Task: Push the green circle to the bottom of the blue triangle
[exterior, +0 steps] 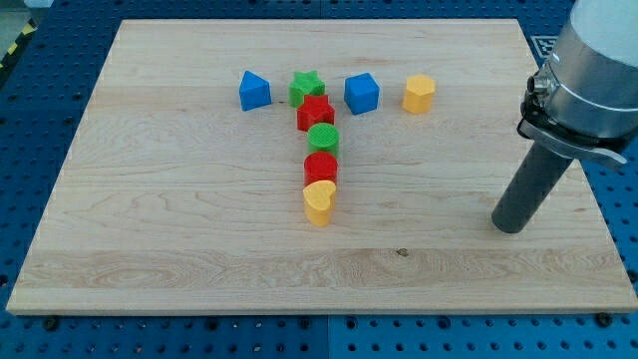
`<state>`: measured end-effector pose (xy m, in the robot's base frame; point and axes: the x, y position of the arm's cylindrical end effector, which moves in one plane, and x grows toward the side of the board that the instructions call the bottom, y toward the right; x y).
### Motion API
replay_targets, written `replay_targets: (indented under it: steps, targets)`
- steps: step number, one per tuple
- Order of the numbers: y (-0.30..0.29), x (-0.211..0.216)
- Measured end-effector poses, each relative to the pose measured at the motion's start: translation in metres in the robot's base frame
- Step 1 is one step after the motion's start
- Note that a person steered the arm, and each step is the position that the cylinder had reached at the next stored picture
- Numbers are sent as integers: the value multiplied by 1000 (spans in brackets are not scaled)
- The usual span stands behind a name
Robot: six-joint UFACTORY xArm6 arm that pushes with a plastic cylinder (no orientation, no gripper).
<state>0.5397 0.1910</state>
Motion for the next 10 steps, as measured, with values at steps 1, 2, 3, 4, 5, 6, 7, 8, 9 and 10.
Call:
replay_targets:
  steps: [1, 2, 3, 4, 5, 6, 7, 8, 9, 10]
  targets:
    - [0, 0]
    - [-1, -5]
    - [-20, -53]
    - [-56, -83]
    - [-61, -83]
    - [-124, -83]
    - [-149, -83]
    - [-151, -85]
    - [-159, -88]
    - [-159, -88]
